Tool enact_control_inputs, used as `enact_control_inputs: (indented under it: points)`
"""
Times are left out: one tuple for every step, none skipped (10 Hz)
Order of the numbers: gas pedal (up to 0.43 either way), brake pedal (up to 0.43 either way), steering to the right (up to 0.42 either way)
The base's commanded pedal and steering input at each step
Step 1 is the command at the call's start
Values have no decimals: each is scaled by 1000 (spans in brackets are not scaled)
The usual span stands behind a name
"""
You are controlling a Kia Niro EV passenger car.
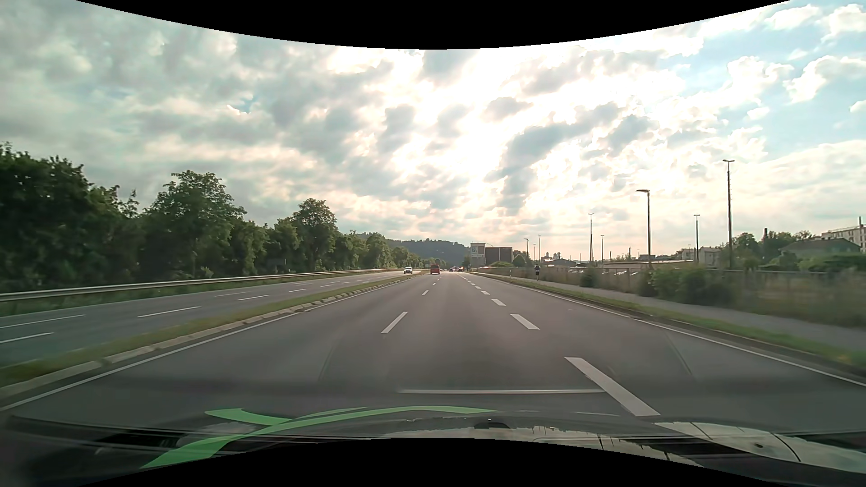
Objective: Follow the waypoints while adhering to traffic rules and regulations
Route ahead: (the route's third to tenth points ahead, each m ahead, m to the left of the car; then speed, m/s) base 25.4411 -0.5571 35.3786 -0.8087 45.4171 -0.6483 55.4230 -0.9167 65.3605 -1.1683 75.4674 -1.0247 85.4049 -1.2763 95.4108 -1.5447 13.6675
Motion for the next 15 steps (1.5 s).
enact_control_inputs:
  points:
    - [110,0,-3]
    - [130,0,-3]
    - [150,0,-3]
    - [150,0,-3]
    - [150,0,-3]
    - [157,0,-3]
    - [157,0,-3]
    - [157,0,-3]
    - [157,0,-2]
    - [157,0,-2]
    - [157,0,-2]
    - [157,0,-3]
    - [157,0,-2]
    - [157,0,-2]
    - [157,0,-3]
